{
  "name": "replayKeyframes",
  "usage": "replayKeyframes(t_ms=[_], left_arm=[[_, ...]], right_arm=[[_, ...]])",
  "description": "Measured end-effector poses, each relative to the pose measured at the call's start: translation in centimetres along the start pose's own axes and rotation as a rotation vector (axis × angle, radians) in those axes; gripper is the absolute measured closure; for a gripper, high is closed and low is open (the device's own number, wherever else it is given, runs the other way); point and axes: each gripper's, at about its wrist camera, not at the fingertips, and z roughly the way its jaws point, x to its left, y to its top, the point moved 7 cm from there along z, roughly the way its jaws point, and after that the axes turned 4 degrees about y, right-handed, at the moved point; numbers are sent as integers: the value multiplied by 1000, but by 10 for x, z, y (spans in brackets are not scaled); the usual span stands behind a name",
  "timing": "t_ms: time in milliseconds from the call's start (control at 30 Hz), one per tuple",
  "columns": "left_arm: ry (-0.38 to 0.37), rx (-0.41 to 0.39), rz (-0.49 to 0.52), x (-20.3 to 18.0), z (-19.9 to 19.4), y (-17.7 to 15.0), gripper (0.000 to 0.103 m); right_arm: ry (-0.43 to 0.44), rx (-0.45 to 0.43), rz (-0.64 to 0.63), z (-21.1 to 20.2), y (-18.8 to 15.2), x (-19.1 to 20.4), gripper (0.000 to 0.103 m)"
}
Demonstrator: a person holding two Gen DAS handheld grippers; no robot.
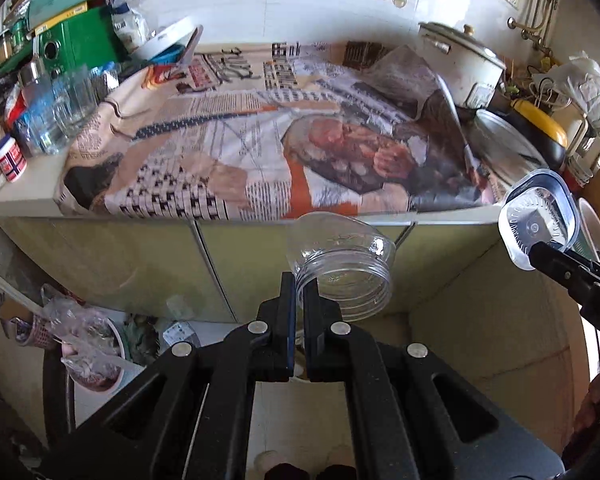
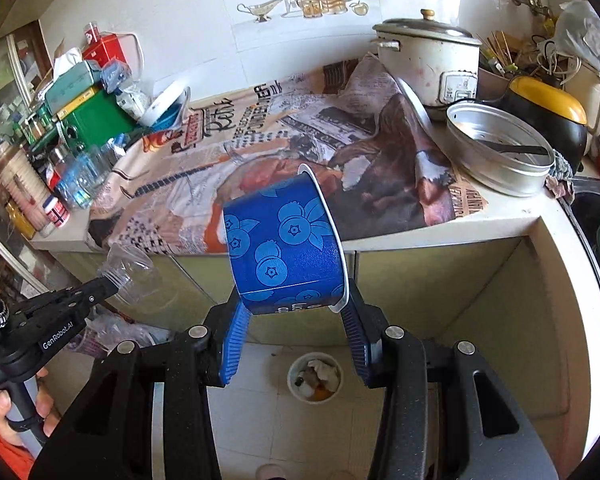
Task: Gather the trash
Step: 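Carry the clear cup and blue paper cup down toward the floor bin, then open the left tool over the bin while the right tool releases the blue cup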
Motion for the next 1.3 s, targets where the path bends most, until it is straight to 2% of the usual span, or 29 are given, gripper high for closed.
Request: replayKeyframes(t_ms=[200,300,367,600,733,900,933,967,1033,1100,1200,1300], left_arm=[[-12,139,-62,-9,113,-70,102],[-63,203,-75,-13,173,-108,102],[-71,241,-72,-13,214,-135,102],[-106,337,-37,-14,340,-213,102],[-104,371,-29,-14,390,-242,102],[-124,382,-10,-19,424,-262,102],[-141,385,-7,-20,427,-263,98],[-173,396,-10,-22,431,-266,87],[-201,418,-19,-22,433,-266,77],[-202,416,-22,-22,430,-265,76],[-145,400,14,-22,413,-255,76],[-88,370,43,-24,377,-234,76]], right_arm=[[17,127,-21,83,-64,-35,62],[22,183,-13,133,-103,-51,62],[20,213,0,167,-129,-62,62],[25,304,39,276,-217,-90,62],[27,334,12,324,-251,-90,62],[53,353,-27,361,-265,-81,61],[63,360,-33,367,-267,-82,61],[68,367,-42,371,-269,-81,61],[60,381,-63,377,-272,-81,61],[52,396,-58,380,-272,-84,60],[66,405,-28,371,-264,-89,60],[60,399,-11,347,-246,-98,60]])
